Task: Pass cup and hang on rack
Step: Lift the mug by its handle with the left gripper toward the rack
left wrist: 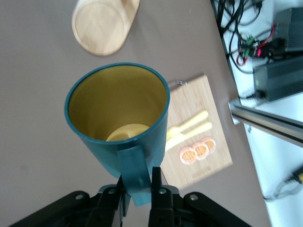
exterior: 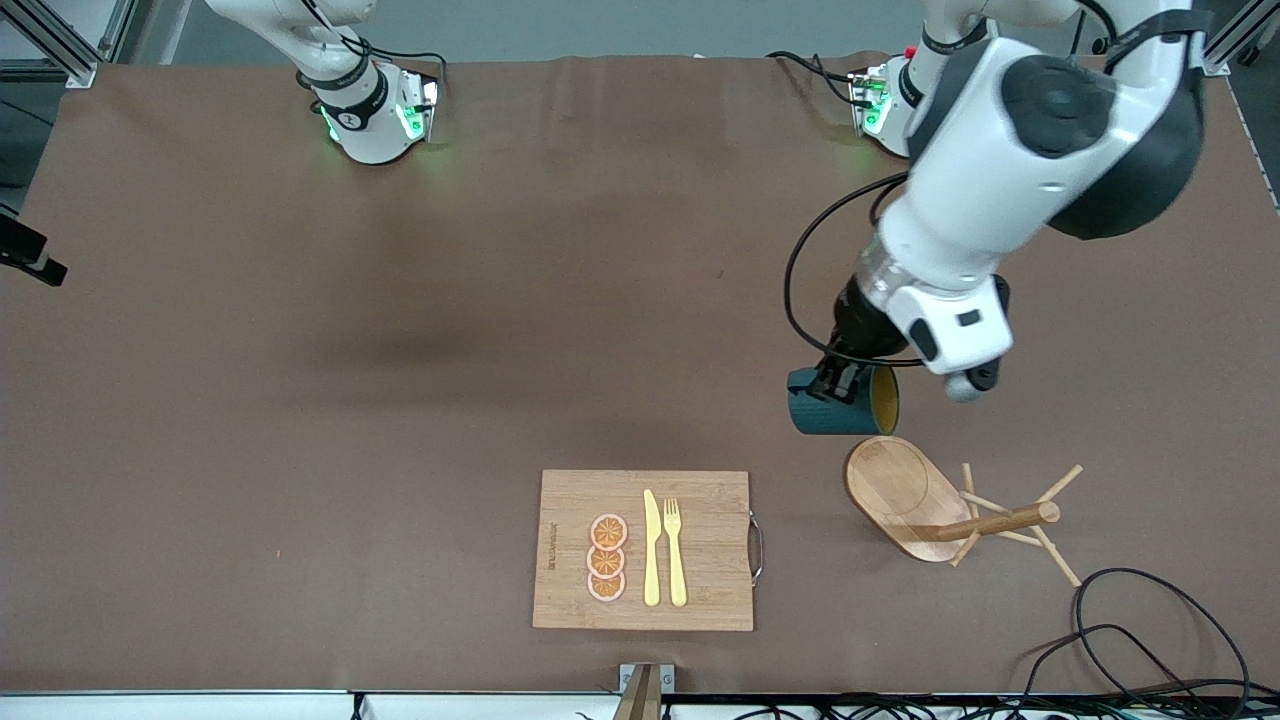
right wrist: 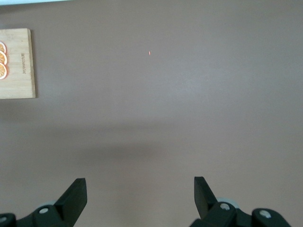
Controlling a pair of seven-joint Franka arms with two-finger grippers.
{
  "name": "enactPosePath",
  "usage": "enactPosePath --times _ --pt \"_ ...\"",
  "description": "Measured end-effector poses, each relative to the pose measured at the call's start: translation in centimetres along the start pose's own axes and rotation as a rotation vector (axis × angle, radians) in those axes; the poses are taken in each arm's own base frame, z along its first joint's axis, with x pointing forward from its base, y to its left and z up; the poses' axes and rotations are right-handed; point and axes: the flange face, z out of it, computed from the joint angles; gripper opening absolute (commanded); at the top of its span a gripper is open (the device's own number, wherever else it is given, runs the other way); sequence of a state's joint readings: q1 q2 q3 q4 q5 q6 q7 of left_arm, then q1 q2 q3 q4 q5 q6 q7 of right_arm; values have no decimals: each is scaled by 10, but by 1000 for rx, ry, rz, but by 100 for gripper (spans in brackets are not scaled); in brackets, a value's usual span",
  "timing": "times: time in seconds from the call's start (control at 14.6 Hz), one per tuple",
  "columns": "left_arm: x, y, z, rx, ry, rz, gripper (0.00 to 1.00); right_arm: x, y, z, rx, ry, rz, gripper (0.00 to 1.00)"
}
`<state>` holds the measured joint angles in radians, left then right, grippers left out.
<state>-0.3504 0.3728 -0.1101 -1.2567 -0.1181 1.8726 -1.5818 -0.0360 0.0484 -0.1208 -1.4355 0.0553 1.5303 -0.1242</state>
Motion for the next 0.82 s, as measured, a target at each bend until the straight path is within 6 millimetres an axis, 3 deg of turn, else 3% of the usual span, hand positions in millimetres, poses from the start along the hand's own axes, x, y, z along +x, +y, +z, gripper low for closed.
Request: enactPosePath --times 0.27,0.62,0.82 --pt "52 1 -21 -44 -140 -25 0 2 -24 2 -36 -12 -49 100" --pt "127 -3 -33 -134 -345 -31 0 0 -33 4 -34 -27 -64 100" --pt "179 -9 -30 -216 -475 -39 0 -3 -34 6 -31 -55 -65 100"
